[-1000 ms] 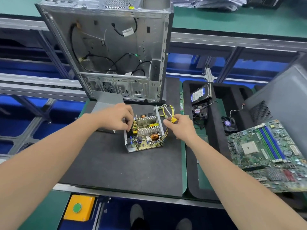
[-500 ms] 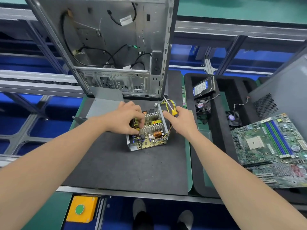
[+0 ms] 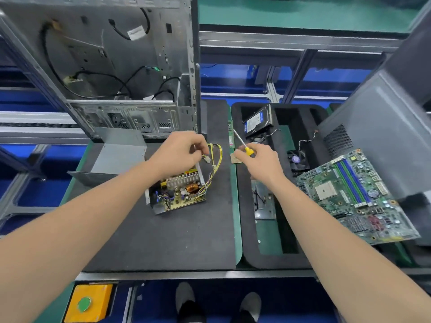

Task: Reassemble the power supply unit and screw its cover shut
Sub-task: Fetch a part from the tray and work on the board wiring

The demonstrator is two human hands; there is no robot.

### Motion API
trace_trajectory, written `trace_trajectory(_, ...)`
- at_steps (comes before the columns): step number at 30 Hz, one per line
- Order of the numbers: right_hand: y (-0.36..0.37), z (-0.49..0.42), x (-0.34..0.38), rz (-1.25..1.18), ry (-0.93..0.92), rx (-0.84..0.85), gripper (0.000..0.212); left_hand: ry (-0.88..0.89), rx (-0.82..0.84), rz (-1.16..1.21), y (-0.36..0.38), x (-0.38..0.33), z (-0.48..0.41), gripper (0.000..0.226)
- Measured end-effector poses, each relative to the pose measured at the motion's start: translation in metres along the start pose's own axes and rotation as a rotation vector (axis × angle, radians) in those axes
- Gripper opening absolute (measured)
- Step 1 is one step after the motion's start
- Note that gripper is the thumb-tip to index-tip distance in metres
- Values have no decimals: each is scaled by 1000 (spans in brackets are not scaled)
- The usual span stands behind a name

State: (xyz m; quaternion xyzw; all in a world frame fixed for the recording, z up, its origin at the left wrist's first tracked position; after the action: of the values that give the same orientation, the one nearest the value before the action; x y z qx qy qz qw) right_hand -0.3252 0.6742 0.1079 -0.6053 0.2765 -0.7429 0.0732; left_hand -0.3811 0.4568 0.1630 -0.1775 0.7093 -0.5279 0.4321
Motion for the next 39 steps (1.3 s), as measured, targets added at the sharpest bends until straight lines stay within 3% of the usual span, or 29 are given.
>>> trace_trajectory(5, -76, 3, -58, 146, 74, -95, 5, 146, 99, 45, 51, -93, -16, 23)
trace_trajectory(13, -99, 28, -151, 194, 188, -91, 38, 138, 408, -233, 187, -135, -27, 30)
trace_trajectory(20, -83, 26, -179, -74, 186, 27, 36, 189, 451, -567, 245, -133, -50, 22)
trace_trajectory(26, -81, 18, -194, -164, 236, 153, 41, 66, 323, -627, 255, -130, -82, 6)
trace_trajectory(33, -78, 17, -201, -209, 248, 178, 44, 56, 405, -667, 264, -123, -86, 15)
trace_trajectory(39, -78, 17, -203, -212, 249, 180, 45, 62, 438, -706, 270, -124, -86, 9)
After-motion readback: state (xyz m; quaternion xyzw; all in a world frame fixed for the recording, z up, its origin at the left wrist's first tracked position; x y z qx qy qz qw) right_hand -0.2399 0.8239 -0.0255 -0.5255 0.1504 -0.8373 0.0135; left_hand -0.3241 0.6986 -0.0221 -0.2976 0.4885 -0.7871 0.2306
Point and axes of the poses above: each hand's wrist, its own z-axis away from the middle knuckle, its own y-axis out of the palm, x = y × z, the point moved 8 cm from there along -z, towards the middle knuckle, and after that the axes turned 10 degrees about -z, right-handed, at the moved point
